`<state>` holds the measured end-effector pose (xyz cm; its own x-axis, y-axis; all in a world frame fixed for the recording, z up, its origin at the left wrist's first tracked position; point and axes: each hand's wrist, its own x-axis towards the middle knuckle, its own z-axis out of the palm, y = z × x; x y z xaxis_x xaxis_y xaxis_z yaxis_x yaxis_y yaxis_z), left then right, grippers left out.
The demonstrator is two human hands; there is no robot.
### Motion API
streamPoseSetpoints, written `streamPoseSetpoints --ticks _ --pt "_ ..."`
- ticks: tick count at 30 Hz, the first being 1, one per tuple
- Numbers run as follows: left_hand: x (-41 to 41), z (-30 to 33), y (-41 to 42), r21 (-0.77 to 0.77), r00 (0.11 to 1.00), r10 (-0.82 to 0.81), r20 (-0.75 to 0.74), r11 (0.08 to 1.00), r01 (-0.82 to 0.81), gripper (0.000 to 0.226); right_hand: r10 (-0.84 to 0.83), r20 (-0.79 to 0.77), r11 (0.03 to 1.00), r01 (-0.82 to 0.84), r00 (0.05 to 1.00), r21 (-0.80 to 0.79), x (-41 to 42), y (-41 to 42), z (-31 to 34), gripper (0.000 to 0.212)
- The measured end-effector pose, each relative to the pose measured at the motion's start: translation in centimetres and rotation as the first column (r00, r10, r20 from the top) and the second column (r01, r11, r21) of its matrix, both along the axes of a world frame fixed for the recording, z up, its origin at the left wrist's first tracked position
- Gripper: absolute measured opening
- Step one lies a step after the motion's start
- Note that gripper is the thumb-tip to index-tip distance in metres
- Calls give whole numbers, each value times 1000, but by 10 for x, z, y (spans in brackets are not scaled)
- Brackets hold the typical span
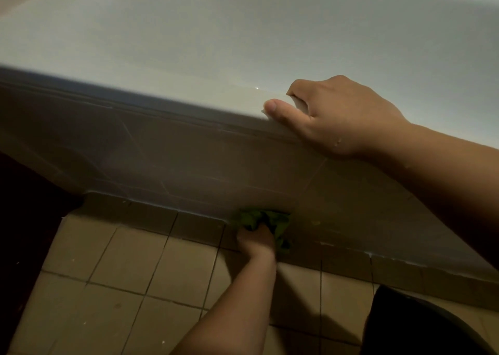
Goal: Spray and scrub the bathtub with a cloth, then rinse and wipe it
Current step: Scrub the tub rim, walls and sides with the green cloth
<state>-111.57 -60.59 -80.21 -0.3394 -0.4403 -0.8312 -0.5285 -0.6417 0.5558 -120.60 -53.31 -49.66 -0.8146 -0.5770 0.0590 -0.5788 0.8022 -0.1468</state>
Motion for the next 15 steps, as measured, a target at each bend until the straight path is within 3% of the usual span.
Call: streamPoseSetpoints --ticks 1,2,3,4,5,6,7,9,11,15 --pt "1 3 -8 -188 989 -70 130 978 94 31 2 1 1000 -2 1000 -4 0 0 0 66" --pt "3 -5 -14 -405 922 -317 224 830 384 38 8 2 1000 -8 1000 -8 0 -1 0 66" --pt "3 -15 -19 -481 869 -420 263 724 495 41 12 0 1000 -12 1000 -10 -2 -1 -1 65" --pt "0 -28 -23 -422 894 -382 235 788 448 40 12 -4 1000 -12 1000 -12 -3 -1 -2 65" --pt "0 -38 -22 -274 961 -230 153 925 265 38 11 -8 1000 -11 1000 -14 -3 -1 -3 65" --pt "0 -35 -25 -139 980 -185 76 971 194 37 8 -11 1000 -8 1000 -16 -4 -2 -4 64" --pt "1 -31 -20 -19 995 -98 36 995 99 37 3 -12 1000 -3 1000 -15 -4 -2 -3 64" --pt "4 -14 -12 144 995 -53 -79 988 64 27 -7 1 1000 7 1000 -4 -3 -3 0 60" --pt "9 20 -11 69 987 -32 -160 997 43 21 -12 32 1000 12 999 6 -3 -3 3 58" --pt "25 86 -24 -162 990 -86 -109 984 67 16 -41 81 999 41 996 -4 2 -5 10 56"
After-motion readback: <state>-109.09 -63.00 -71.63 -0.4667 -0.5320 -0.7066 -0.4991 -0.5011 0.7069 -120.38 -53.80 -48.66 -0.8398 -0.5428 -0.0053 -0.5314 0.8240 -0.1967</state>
